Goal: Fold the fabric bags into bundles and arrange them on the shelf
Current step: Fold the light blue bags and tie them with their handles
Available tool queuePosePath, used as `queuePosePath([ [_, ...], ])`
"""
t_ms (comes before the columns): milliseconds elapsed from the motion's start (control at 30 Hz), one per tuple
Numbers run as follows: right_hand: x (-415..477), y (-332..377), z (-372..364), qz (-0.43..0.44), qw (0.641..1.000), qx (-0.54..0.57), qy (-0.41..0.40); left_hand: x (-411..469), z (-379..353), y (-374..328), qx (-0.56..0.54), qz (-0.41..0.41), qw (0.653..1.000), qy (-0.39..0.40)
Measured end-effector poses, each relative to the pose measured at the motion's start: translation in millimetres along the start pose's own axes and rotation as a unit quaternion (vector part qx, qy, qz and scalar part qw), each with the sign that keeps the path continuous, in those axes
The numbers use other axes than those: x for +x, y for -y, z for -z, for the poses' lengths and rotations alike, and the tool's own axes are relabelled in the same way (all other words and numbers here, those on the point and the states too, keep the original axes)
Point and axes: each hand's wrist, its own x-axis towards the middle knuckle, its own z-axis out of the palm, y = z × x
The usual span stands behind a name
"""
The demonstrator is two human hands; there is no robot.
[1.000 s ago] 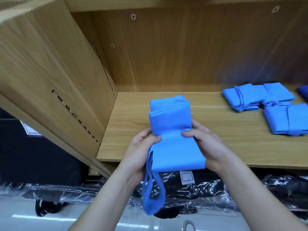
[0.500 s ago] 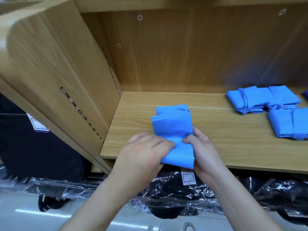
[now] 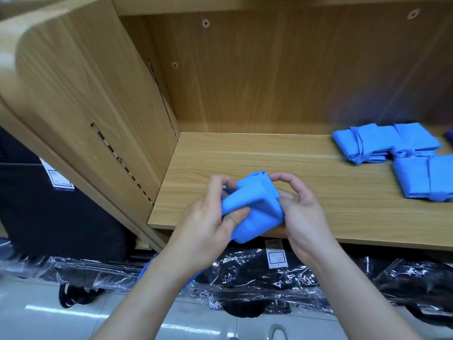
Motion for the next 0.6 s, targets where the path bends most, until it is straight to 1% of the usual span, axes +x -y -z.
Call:
queuePosePath([
  [67, -2.2, -0.5, -0.1, 0.013, 1.000, -0.013, 0.010, -0.1, -1.1, 0.9, 0.084, -0.003, 0.996, 0.006],
  [133, -4.1, -3.3, -1.1, 0.022, 0.999, -0.034, 0.026, 2.3, -0.7, 3.3, 0.181, -0.015, 0.983, 0.002],
  [167, -4.6, -5.8, -2.2, 0.025, 0.998, -0.040, 0.029, 4.4, -0.1, 5.0, 0.189, -0.012, 0.982, 0.013],
  [267, -7.6, -9.1, -3.9, 0.029, 0.998, -0.050, 0.031, 11.4, 0.0, 8.9, 0.096, 0.019, 0.992, 0.083],
  [300, -9.7, -7.8, -3.5, 0.032, 0.997, -0.053, 0.036, 12.8, -1.4, 8.9, 0.075, 0.024, 0.993, 0.091],
  [333, -11.6, -5.4, -3.3, 0.035, 0.997, -0.055, 0.047, 13.3, -3.2, 8.2, 0.060, 0.024, 0.994, 0.084],
  [433, -16.1, 7.8, -0.8, 0.043, 0.990, -0.077, 0.113, 14.1, -10.5, 3.4, 0.036, 0.023, 0.999, 0.023],
  [467, -16.5, 11.4, -0.1, 0.051, 0.985, -0.105, 0.128, 13.7, -13.8, 1.7, 0.037, 0.018, 0.999, 0.010],
  [500, -15.4, 13.4, 1.4, 0.059, 0.975, -0.171, 0.130, 13.4, -17.1, 0.4, 0.046, 0.009, 0.999, 0.006],
  [533, -15.1, 15.9, 2.1, 0.062, 0.954, -0.264, 0.126, 13.0, -20.2, -1.1, 0.066, -0.009, 0.998, 0.009],
  [600, -14.9, 19.1, 0.6, 0.048, 0.884, -0.457, 0.085, 11.7, -25.8, -4.6, 0.120, -0.046, 0.991, 0.034],
])
